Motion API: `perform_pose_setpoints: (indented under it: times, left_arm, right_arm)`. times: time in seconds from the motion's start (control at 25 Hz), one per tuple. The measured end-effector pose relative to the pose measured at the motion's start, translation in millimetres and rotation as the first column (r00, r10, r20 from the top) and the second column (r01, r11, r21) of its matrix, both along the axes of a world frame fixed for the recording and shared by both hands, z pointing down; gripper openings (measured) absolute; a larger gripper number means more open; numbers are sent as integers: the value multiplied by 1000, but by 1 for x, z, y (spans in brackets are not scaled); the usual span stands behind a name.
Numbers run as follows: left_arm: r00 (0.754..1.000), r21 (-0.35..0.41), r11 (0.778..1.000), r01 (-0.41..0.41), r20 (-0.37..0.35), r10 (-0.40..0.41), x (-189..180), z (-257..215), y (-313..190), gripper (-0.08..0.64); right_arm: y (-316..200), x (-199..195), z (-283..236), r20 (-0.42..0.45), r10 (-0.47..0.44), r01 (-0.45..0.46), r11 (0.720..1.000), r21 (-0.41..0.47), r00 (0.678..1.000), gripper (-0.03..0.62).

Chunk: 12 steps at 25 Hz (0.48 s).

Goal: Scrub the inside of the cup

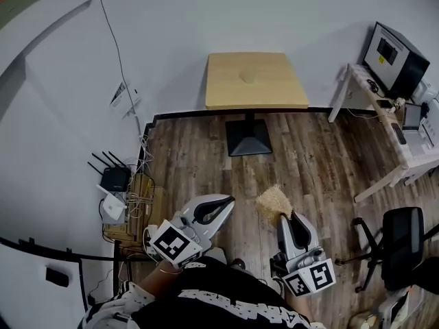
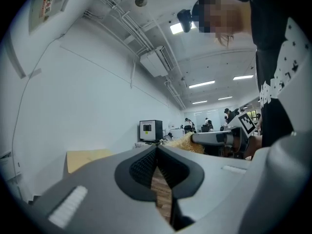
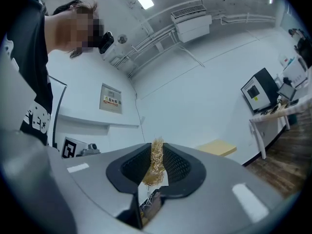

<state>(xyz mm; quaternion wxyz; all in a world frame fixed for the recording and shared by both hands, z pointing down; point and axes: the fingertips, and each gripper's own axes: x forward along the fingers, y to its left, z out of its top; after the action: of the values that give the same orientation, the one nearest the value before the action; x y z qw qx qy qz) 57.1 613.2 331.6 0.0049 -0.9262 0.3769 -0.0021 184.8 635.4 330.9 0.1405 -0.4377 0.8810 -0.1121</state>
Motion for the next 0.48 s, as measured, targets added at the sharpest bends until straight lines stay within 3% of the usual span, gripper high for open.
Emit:
perform_pose_setpoints:
  times: [0.48]
  left_arm:
    - [1000,18,1000,18,-16,-18,10,4,-20,3]
  right_arm:
    - [-17,20,14,-8,9,-9,1000,-13,1000,86]
